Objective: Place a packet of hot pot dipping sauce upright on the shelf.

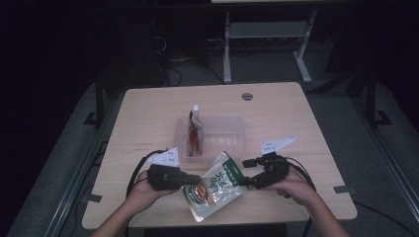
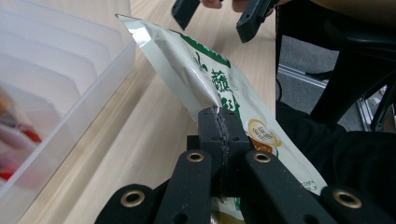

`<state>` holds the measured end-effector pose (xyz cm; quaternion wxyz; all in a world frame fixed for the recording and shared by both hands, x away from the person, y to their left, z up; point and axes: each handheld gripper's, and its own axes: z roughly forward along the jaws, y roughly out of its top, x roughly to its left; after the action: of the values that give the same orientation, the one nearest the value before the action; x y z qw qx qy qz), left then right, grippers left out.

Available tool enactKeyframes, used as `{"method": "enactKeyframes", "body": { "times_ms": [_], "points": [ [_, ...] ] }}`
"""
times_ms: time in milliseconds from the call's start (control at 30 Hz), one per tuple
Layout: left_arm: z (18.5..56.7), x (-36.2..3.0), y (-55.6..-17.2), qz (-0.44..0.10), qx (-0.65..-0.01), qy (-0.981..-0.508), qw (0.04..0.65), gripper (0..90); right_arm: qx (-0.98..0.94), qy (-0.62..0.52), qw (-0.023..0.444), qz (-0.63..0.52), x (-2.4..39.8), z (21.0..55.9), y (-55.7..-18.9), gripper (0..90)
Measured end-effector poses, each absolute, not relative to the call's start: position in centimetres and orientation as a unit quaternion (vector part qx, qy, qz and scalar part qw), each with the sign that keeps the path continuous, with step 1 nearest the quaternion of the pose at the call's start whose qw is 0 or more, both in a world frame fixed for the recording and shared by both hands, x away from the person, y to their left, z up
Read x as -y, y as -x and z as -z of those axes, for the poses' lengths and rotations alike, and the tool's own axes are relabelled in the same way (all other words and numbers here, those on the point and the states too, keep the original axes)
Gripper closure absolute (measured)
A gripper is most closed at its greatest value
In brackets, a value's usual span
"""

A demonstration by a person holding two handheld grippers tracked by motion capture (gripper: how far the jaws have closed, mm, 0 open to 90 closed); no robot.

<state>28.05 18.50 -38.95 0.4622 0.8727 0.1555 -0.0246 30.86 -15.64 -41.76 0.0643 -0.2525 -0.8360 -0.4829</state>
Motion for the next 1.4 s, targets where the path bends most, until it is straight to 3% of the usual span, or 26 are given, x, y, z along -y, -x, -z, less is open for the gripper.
{"method": "enactKeyframes", "body": {
  "times_ms": [167,433,667,1200,1400],
  "points": [
    [38.7,-19.1,-27.6,0.027,-0.151,-0.866,0.476,90.0,0.841,0.236,0.077,0.481,13.4,41.7,-31.4,21.6],
    [38.4,-18.3,-27.3,0.031,-0.133,-0.865,0.483,90.0,0.843,0.224,0.104,0.479,13.4,42.3,-31.2,24.2],
    [38.6,-18.5,-27.5,0.025,-0.134,-0.864,0.484,90.0,0.842,0.219,0.115,0.479,13.6,42.3,-30.8,36.9],
    [39.1,-19.3,-28.3,-0.007,-0.143,-0.864,0.483,90.0,0.830,0.204,0.115,0.506,14.5,41.7,-30.5,78.2],
    [39.1,-19.4,-28.4,-0.015,-0.146,-0.859,0.491,90.0,0.831,0.191,0.108,0.512,14.6,41.5,-30.3,86.1]
  ]
}}
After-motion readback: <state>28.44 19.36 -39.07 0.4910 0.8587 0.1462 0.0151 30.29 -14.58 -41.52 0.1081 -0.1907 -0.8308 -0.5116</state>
